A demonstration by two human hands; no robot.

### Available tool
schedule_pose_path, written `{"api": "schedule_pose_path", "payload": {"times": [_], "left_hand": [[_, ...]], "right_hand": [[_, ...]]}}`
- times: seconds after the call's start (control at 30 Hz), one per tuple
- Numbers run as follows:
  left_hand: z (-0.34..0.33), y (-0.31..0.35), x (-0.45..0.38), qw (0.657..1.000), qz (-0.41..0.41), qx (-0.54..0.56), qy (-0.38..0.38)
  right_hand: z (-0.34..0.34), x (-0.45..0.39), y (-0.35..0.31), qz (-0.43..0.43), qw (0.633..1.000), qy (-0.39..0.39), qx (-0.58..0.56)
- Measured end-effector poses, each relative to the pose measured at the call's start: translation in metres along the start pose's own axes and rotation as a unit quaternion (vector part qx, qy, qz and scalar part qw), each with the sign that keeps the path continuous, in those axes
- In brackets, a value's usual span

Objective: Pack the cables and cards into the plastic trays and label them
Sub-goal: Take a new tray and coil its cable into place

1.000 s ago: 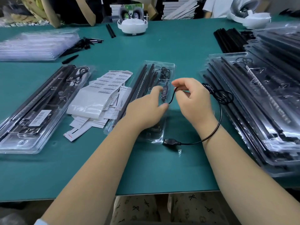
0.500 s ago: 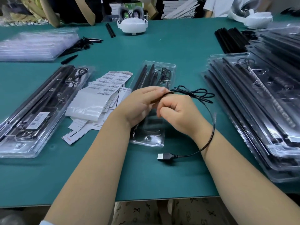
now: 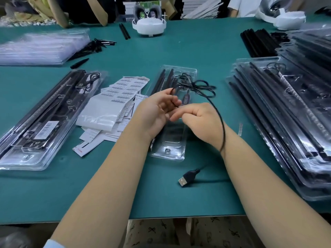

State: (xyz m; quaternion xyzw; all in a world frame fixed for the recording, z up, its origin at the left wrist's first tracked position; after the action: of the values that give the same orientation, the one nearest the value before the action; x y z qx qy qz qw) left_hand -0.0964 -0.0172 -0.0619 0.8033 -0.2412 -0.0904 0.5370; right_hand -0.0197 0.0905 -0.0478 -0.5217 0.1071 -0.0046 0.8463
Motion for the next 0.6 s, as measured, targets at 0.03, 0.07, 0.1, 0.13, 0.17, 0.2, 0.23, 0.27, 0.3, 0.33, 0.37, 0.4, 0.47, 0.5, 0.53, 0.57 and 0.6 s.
{"api": "schedule_pose_path", "payload": {"times": [0.03,0.07,0.1,0.13,0.17,0.2,0.23,0.27,0.3,0.33,0.37,0.4,0.47,0.5,0.53,0.57,0.6], "left_hand": [[0.003,0.001,-0.001,0.999,0.021,0.042,0.011],[0.004,0.002,-0.001,0.997,0.033,0.074,0.020],[0.006,0.002,-0.002,0.995,0.035,0.091,0.028],[0.006,0.002,-0.002,0.994,0.033,0.095,0.034],[0.005,0.001,-0.002,0.995,0.027,0.087,0.038],[0.003,0.000,-0.001,0.996,0.019,0.072,0.044],[0.001,-0.002,-0.002,0.997,0.007,0.049,0.050],[0.000,-0.003,-0.002,0.998,-0.008,0.021,0.056],[-0.001,-0.004,-0.002,0.998,-0.025,-0.009,0.061],[-0.002,-0.006,-0.002,0.996,-0.041,-0.035,0.064],[-0.003,-0.006,-0.002,0.995,-0.057,-0.056,0.067],[-0.003,-0.007,-0.001,0.992,-0.071,-0.071,0.069],[-0.002,-0.006,0.000,0.991,-0.082,-0.079,0.069],[-0.001,-0.005,0.000,0.992,-0.078,-0.072,0.064],[-0.001,-0.004,0.000,0.994,-0.071,-0.066,0.057],[-0.002,-0.003,0.000,0.994,-0.065,-0.069,0.048],[-0.003,-0.004,0.000,0.994,-0.062,-0.086,0.038]], "right_hand": [[-0.001,-0.003,0.001,-0.032,0.999,0.008,-0.016],[0.001,-0.005,0.003,-0.078,0.996,0.021,-0.045],[0.005,-0.006,0.006,-0.126,0.984,0.043,-0.114],[0.011,-0.009,0.009,-0.165,0.956,0.076,-0.230],[0.018,-0.010,0.014,-0.191,0.910,0.099,-0.354],[0.027,-0.009,0.018,-0.207,0.878,0.096,-0.421],[0.036,-0.007,0.022,-0.221,0.876,0.067,-0.423],[0.041,-0.004,0.025,-0.234,0.884,0.029,-0.403],[0.044,-0.003,0.027,-0.235,0.894,-0.003,-0.382],[0.043,-0.002,0.028,-0.229,0.905,-0.025,-0.358],[0.041,-0.001,0.028,-0.220,0.918,-0.037,-0.327],[0.038,-0.002,0.028,-0.204,0.933,-0.034,-0.295],[0.035,-0.003,0.029,-0.158,0.952,0.010,-0.263],[0.035,-0.005,0.029,-0.139,0.952,0.033,-0.270],[0.037,-0.006,0.029,-0.121,0.949,0.052,-0.286],[0.039,-0.006,0.028,-0.102,0.945,0.066,-0.305],[0.041,-0.007,0.028,-0.088,0.942,0.075,-0.316]]}}
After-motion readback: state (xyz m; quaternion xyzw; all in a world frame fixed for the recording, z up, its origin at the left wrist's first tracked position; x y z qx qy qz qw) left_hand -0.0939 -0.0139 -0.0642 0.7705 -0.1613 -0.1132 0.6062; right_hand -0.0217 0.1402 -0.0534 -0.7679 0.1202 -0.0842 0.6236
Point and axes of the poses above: each hand's wrist, its own x-axis away from the middle knuckle, its own z-axis out of the back of the hand, y = z × x, the point moved 2 cm from there along -x, towards the middle knuckle, and after that the axes turned 6 degrees about -x, right-handed, at the moved point
